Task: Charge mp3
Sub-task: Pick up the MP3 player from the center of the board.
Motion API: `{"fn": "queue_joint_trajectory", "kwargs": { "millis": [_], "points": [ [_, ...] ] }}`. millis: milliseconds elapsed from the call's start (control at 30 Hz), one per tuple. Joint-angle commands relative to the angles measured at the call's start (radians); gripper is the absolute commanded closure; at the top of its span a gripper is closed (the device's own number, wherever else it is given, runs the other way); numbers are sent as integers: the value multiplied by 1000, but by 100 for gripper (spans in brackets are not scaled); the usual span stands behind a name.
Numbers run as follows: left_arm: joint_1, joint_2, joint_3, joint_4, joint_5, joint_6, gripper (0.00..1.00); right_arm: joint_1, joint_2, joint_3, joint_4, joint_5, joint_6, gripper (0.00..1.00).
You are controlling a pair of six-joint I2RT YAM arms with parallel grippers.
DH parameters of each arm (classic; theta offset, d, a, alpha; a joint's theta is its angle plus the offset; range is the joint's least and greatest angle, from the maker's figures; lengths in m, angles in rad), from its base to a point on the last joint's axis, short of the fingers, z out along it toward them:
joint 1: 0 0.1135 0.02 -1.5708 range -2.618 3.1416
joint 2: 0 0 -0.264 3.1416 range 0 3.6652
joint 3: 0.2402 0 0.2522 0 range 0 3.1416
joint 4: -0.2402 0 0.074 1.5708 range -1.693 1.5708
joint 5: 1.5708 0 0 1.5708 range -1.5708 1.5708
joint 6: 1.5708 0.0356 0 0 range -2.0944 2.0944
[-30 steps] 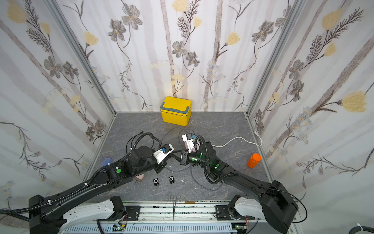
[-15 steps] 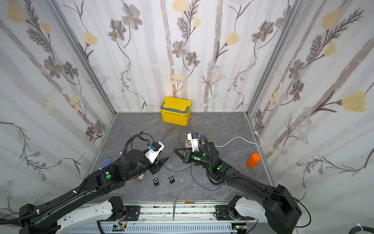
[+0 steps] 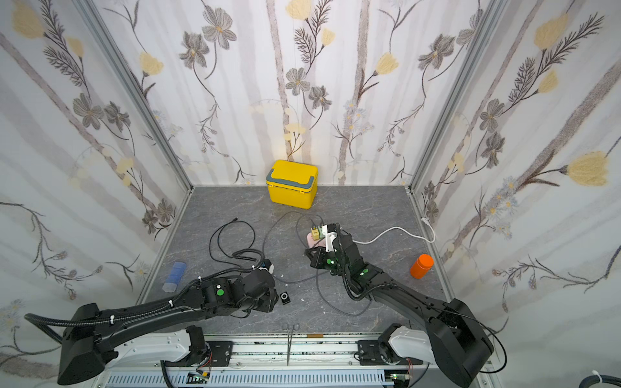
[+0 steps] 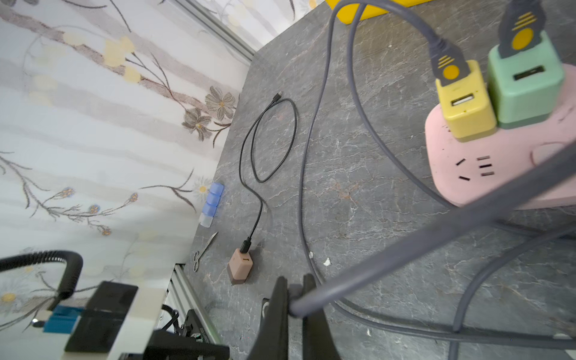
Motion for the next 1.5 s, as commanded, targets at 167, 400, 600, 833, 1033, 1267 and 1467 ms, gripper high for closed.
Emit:
{"fn": "queue_joint_trajectory", "kwargs": {
  "millis": [167,400,600,833,1033,1267,1467],
  "points": [
    [-7,75,-57,147,-10,-368,42,-22,-10,-9,9,-26,-45,100],
    [2,120,-49,162,-25,-448,39,-50,-36,-16,3,-13,-88,100],
    [33,187,-42,194,-19,-447,39,-68,-38,-6,-2,-17,-112,100],
    [60,301,13,208,3,-413,39,-77,-56,-12,-3,-19,-119,100],
    [68,403,86,185,14,-371,39,-83,-60,-13,-4,-21,-122,100],
    [77,490,144,167,19,-308,40,-92,-71,-24,-8,-25,-126,100],
    [76,570,234,119,7,-135,42,-106,-73,-28,-9,-29,-129,100]
  ]
}}
